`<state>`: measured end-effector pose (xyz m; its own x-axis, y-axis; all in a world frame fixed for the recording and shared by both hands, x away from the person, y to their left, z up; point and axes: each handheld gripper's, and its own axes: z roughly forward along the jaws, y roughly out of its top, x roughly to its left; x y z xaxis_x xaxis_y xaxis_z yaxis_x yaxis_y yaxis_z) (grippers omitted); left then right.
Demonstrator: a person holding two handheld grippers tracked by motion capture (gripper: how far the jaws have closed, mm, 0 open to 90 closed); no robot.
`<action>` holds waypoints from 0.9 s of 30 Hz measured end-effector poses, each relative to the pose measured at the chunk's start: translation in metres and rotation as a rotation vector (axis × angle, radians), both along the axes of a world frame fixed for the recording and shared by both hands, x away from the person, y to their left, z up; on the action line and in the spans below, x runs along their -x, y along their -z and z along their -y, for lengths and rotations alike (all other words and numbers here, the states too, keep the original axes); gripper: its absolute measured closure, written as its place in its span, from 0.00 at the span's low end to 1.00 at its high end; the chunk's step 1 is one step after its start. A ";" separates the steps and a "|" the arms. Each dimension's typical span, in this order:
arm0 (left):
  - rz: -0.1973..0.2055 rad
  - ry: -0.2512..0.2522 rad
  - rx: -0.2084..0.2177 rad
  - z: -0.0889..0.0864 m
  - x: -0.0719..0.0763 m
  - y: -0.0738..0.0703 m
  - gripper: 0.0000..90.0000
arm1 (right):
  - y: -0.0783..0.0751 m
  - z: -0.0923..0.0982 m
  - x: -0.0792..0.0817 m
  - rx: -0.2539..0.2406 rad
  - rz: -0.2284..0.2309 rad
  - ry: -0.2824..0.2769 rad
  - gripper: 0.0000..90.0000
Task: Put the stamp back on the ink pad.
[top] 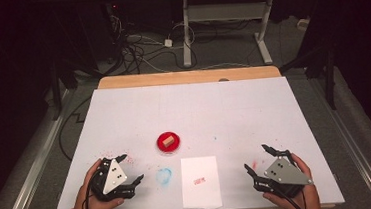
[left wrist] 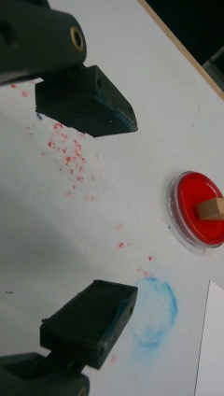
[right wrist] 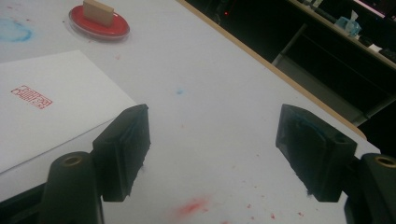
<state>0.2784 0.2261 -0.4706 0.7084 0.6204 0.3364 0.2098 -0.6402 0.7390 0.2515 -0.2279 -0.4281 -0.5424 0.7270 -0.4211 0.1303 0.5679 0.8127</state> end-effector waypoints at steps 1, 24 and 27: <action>0.001 0.004 0.005 0.000 0.001 0.000 0.20 | 0.000 0.000 0.000 0.002 0.000 -0.001 0.29; -0.021 0.018 -0.003 0.002 -0.001 0.003 0.20 | -0.002 -0.001 0.003 0.008 0.010 -0.001 0.29; -0.024 0.016 -0.001 0.002 -0.001 0.004 0.20 | -0.002 -0.001 0.003 0.010 0.010 -0.004 0.29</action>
<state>0.2797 0.2243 -0.4743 0.7258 0.6091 0.3197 0.2173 -0.6439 0.7336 0.2489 -0.2266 -0.4266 -0.5415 0.7201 -0.4339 0.1199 0.5770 0.8079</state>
